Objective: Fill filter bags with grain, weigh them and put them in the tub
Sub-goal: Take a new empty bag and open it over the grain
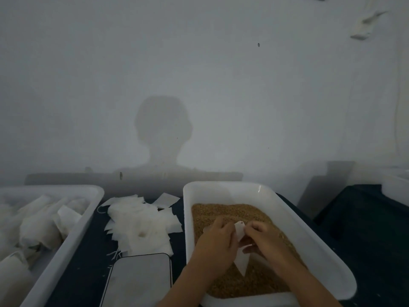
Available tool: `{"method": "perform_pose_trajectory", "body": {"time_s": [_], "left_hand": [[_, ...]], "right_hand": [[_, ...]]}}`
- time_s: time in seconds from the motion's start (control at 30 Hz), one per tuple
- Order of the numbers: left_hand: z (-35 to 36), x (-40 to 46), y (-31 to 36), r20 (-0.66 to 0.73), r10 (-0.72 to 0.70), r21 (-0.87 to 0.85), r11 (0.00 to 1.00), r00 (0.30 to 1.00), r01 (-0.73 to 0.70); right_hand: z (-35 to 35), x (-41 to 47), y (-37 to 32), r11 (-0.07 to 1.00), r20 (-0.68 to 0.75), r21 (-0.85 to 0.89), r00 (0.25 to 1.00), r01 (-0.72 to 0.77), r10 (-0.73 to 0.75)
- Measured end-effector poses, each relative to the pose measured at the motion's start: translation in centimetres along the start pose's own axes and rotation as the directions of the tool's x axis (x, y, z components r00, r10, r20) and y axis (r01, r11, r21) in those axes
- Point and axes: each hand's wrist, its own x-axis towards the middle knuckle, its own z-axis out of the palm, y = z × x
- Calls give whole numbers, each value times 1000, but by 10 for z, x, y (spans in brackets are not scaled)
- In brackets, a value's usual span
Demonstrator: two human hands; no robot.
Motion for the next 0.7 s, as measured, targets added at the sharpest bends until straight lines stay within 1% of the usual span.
{"method": "perform_pose_trajectory", "body": {"time_s": [0.07, 0.1, 0.13, 0.17, 0.2, 0.23, 0.27, 0.33, 0.37, 0.4, 0.47, 0.53, 0.57, 0.63, 0.7], "left_hand": [[2, 0, 0, 24, -9, 48, 999, 1000, 8], [1, -1, 0, 13, -16, 59, 998, 1000, 16], [1, -1, 0, -20, -24, 51, 998, 1000, 25], [0, -2, 0, -75, -29, 49, 998, 997, 33], [-2, -2, -1, -138, -34, 70, 997, 990, 44], [-3, -3, -1, -191, -40, 101, 993, 981, 60], [-5, -3, 0, -230, -45, 125, 989, 972, 76], [-7, -3, 2, -254, -52, 144, 985, 966, 91], [-7, -3, 3, -243, -51, 158, 983, 969, 91], [-7, -3, 3, -222, -50, 181, 979, 974, 92], [-6, -3, 1, -182, -39, 217, 973, 983, 79], [-6, -2, 0, -126, 9, 234, 972, 992, 21], [-5, -3, 1, -84, 41, 241, 970, 996, -19], [-4, -3, 2, 20, 61, 232, 971, 998, -64], [-3, -4, 4, 122, 58, 253, 964, 991, -88]], "right_hand": [[-1, 0, 0, 997, -14, 73, 999, -37, 38], [-2, 0, 1, 997, -50, 69, 998, -36, 40], [-3, 3, 5, 999, -112, -25, 993, -24, 21], [-4, 6, 10, 977, -182, -213, 983, -16, -24], [-5, 8, 15, 910, -218, -415, 972, -11, -88], [-6, 9, 18, 826, -213, -563, 969, -15, -128], [-6, 9, 20, 760, -181, -649, 977, -34, -110], [-6, 11, 27, 640, -91, -764, 996, -82, 19], [-6, 11, 27, 564, -54, -821, 995, -93, 85], [-5, 12, 28, 493, -39, -865, 992, -93, 118], [-3, 12, 26, 387, -32, -919, 992, -76, 120], [0, 12, 24, 316, -21, -947, 993, -58, 117], [2, 12, 23, 294, -16, -954, 992, -52, 124], [5, 10, 19, 282, 7, -959, 997, -17, 82], [3, 9, 17, 339, -1, -941, 1000, 7, -22]]}}
